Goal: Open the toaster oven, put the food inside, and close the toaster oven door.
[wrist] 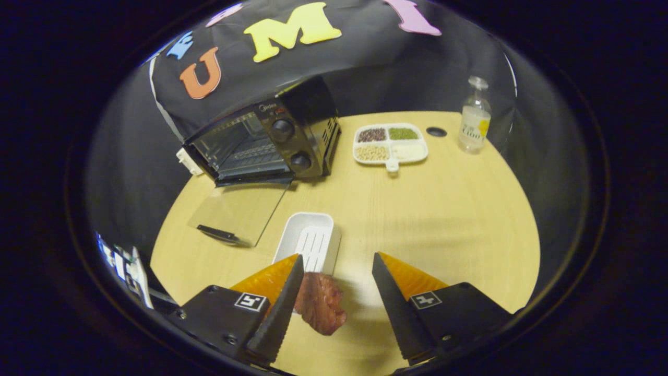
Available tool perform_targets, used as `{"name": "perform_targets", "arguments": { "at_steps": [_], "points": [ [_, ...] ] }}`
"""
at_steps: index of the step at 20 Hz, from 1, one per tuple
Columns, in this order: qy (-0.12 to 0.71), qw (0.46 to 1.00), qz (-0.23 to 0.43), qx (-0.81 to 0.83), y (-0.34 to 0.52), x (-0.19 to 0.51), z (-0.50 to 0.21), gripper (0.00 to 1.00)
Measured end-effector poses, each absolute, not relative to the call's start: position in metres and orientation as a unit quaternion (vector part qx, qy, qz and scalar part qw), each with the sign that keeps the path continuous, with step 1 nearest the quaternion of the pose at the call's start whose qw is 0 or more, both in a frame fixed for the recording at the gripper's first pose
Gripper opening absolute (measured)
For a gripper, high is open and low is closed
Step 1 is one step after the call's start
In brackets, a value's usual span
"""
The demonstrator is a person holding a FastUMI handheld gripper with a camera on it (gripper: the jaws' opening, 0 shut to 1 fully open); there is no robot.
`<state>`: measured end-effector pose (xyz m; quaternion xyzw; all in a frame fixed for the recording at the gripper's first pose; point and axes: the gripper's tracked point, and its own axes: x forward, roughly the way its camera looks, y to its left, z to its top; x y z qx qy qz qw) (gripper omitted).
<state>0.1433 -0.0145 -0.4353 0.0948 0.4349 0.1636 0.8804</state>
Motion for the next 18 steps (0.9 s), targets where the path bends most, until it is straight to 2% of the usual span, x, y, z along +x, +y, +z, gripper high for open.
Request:
{"name": "perform_targets", "arguments": {
  "at_steps": [5, 7, 11, 18],
  "points": [
    [0.46, 0.844, 0.171, 0.215, -0.005, 0.127, -0.447, 0.61],
    [0.467, 0.829, 0.158, 0.263, -0.001, 0.123, -0.447, 0.41],
    [0.463, 0.822, 0.136, 0.3, 0.001, 0.115, -0.435, 0.19],
    [0.39, 0.86, 0.112, 0.309, 0.021, 0.127, -0.372, 0.17]
  ]
}}
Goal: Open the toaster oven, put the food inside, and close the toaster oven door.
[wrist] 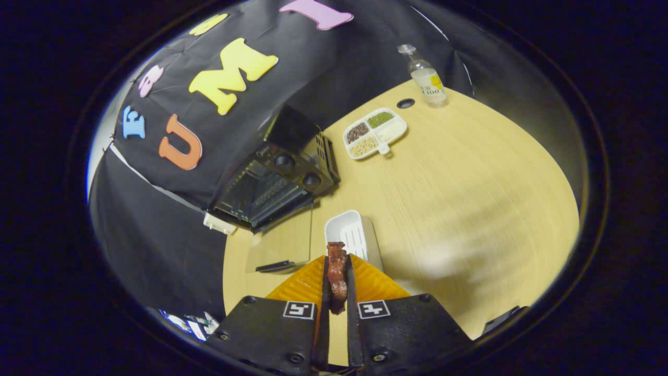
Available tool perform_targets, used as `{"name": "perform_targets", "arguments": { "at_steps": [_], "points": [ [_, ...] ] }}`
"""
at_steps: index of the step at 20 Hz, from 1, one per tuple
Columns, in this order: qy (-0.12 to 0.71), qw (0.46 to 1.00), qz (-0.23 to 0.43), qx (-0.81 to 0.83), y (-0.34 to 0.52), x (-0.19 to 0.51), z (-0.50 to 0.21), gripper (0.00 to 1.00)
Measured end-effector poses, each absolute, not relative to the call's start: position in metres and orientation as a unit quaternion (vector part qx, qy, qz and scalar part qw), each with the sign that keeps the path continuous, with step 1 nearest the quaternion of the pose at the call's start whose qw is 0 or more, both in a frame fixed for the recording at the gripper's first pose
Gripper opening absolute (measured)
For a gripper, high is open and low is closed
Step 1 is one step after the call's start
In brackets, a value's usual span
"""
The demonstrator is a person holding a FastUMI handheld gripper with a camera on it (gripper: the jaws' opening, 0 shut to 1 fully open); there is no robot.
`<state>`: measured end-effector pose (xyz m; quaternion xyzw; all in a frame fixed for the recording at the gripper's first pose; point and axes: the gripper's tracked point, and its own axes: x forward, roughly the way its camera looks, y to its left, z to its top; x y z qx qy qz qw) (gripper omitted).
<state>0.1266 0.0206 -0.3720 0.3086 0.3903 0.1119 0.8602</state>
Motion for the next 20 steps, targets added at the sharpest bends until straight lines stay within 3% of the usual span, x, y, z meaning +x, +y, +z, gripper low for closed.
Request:
{"name": "perform_targets", "arguments": {
  "at_steps": [8, 13, 20],
  "points": [
    [0.313, 0.858, 0.124, 0.389, 0.111, 0.183, -0.351, 0.17],
    [0.243, 0.853, 0.052, 0.458, 0.149, 0.236, -0.365, 0.17],
    [0.196, 0.816, 0.013, 0.544, 0.216, 0.315, -0.383, 0.17]
  ]
}}
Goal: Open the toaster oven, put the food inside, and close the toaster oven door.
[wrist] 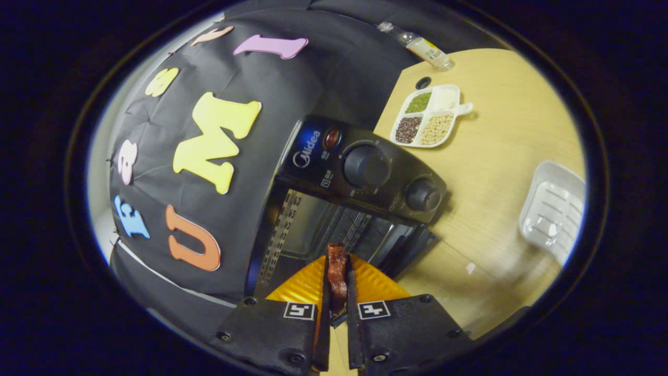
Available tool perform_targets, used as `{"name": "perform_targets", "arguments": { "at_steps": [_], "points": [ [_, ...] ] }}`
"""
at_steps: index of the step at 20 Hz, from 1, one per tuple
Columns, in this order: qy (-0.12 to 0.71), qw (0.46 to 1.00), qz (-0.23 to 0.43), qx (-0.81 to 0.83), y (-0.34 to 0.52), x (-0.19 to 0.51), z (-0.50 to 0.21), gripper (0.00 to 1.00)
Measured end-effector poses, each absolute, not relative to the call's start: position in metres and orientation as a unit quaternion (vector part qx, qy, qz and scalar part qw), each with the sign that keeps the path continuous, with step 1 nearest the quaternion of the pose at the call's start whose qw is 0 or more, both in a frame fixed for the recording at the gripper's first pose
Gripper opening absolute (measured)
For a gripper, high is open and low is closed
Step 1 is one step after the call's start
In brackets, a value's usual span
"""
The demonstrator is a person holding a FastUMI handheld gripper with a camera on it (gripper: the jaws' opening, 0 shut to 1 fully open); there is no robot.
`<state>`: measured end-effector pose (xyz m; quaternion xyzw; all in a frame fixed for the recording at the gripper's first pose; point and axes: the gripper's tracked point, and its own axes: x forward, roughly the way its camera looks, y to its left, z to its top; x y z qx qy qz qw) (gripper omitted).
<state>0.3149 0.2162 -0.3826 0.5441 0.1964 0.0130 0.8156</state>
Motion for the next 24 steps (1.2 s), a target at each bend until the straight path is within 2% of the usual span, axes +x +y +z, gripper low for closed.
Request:
{"name": "perform_targets", "arguments": {
  "at_steps": [7, 11, 14, 18, 20, 22, 24],
  "points": [
    [0.167, 0.82, -0.004, 0.547, 0.258, 0.359, -0.39, 0.17],
    [0.174, 0.843, -0.009, 0.509, 0.269, 0.366, -0.399, 0.17],
    [0.183, 0.864, -0.025, 0.468, 0.269, 0.371, -0.408, 0.22],
    [0.202, 0.902, -0.03, 0.381, 0.266, 0.368, -0.416, 0.44],
    [0.205, 0.922, -0.011, 0.329, 0.267, 0.361, -0.412, 0.7],
    [0.213, 0.942, -0.021, 0.258, 0.257, 0.356, -0.413, 0.96],
    [0.215, 0.951, -0.015, 0.22, 0.247, 0.347, -0.407, 0.98]
  ]
}}
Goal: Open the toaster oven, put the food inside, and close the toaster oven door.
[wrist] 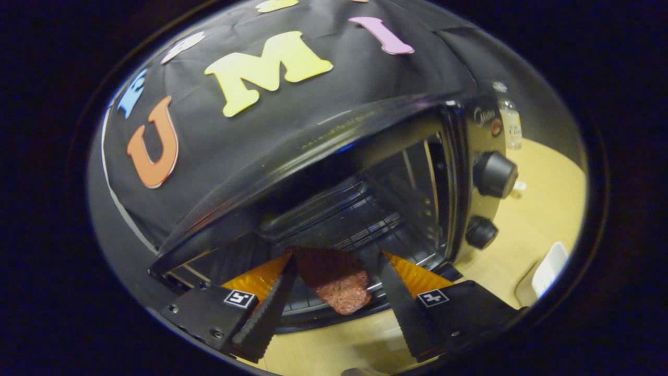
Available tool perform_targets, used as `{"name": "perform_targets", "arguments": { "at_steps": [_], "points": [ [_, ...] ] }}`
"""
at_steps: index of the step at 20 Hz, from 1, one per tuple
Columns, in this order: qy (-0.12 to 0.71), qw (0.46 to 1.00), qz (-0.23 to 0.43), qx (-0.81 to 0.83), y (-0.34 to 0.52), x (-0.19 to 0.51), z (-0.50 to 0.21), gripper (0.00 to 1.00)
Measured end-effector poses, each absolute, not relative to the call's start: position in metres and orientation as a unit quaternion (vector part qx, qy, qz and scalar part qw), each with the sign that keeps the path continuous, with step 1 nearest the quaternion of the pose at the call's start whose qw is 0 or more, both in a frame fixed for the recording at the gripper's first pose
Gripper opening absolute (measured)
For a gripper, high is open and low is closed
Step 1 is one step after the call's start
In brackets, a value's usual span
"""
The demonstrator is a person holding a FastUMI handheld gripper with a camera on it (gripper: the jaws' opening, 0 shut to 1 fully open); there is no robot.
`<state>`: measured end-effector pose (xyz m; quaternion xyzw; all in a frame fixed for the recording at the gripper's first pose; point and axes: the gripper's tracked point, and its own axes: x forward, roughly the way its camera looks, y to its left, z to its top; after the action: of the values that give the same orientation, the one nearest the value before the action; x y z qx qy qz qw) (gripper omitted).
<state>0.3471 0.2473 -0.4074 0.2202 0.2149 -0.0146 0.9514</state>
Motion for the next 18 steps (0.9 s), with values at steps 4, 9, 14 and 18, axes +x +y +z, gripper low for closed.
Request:
{"name": "perform_targets", "arguments": {
  "at_steps": [4, 9, 14, 18],
  "points": [
    [0.237, 0.957, -0.001, 0.165, 0.232, 0.312, -0.399, 0.98],
    [0.273, 0.956, 0.023, 0.106, 0.212, 0.246, -0.377, 0.98],
    [0.293, 0.955, 0.038, 0.038, 0.181, 0.191, -0.357, 0.98],
    [0.322, 0.946, 0.041, 0.019, 0.168, 0.148, -0.369, 0.98]
  ]
}}
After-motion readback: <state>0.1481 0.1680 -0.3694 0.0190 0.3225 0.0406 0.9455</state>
